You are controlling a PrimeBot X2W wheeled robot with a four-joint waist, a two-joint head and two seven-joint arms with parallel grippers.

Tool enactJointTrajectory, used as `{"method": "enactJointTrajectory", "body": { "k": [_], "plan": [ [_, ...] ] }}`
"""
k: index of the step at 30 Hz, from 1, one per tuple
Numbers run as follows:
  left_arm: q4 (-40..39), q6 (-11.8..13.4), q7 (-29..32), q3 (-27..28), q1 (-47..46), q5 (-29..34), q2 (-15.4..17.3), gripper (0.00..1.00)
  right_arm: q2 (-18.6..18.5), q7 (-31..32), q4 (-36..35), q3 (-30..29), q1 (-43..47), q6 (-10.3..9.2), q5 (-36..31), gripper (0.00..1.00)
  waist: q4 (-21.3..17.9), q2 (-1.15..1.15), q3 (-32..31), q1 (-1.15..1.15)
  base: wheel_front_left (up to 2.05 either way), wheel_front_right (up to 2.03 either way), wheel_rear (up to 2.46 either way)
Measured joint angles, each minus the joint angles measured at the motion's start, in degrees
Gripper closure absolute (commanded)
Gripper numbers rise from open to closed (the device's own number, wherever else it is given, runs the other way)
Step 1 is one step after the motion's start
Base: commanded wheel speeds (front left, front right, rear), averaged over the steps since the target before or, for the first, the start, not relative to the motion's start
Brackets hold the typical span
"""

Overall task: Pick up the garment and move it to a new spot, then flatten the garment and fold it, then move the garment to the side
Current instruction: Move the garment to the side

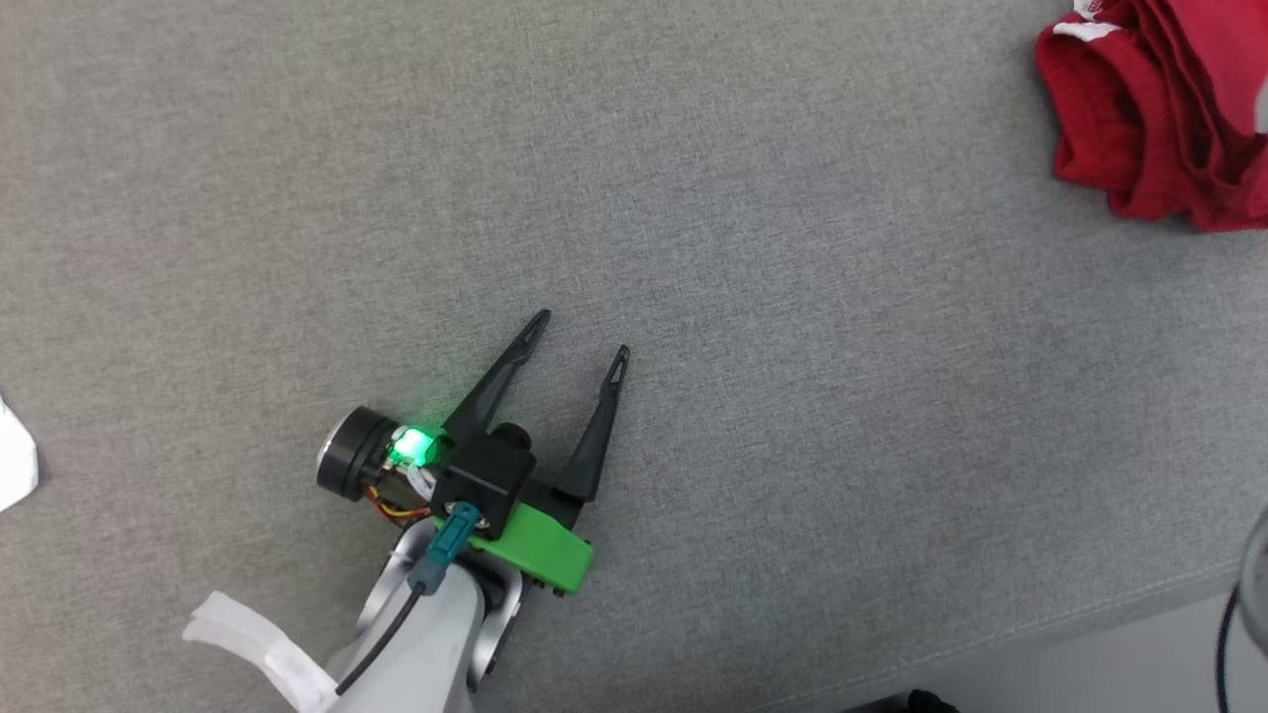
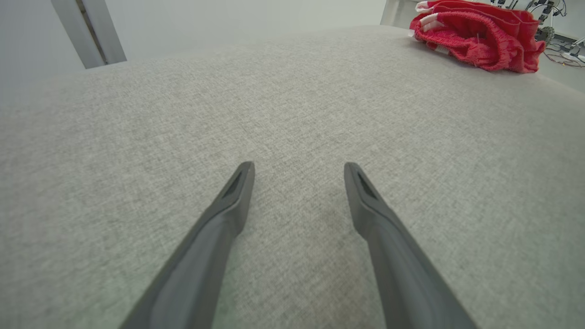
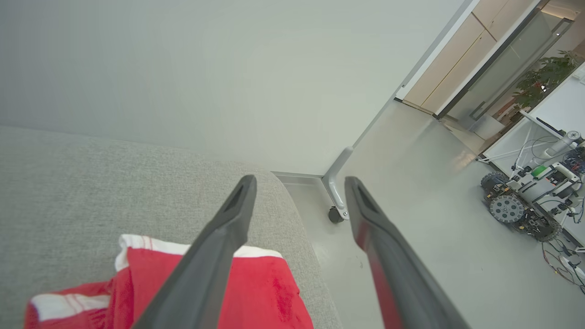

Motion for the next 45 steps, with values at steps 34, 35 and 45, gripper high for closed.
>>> {"method": "enactJointTrajectory", "body": {
  "k": [34,35,45],
  "plan": [
    [1.18,6.0,0.01,16.51,15.3,-2.38,-0.53,0.0,11.68,-0.13,-26.75,23.94,46.19,0.0,30.69,0.0,7.28,0.0,-22.82,0.0,0.0,0.0,0.0],
    [1.11,6.09,0.01,16.81,15.72,-2.41,-0.54,0.0,11.61,-0.13,-26.77,23.97,46.81,0.0,30.89,0.0,7.62,0.0,-23.18,0.0,0.0,0.0,0.0],
    [0.02,6.41,0.01,18.52,20.83,-3.9,-0.57,0.0,11.65,-0.13,-27.03,26.11,53.15,0.0,32.88,0.0,11.28,0.0,-27.34,0.0,0.0,0.0,0.0]
  ]
}}
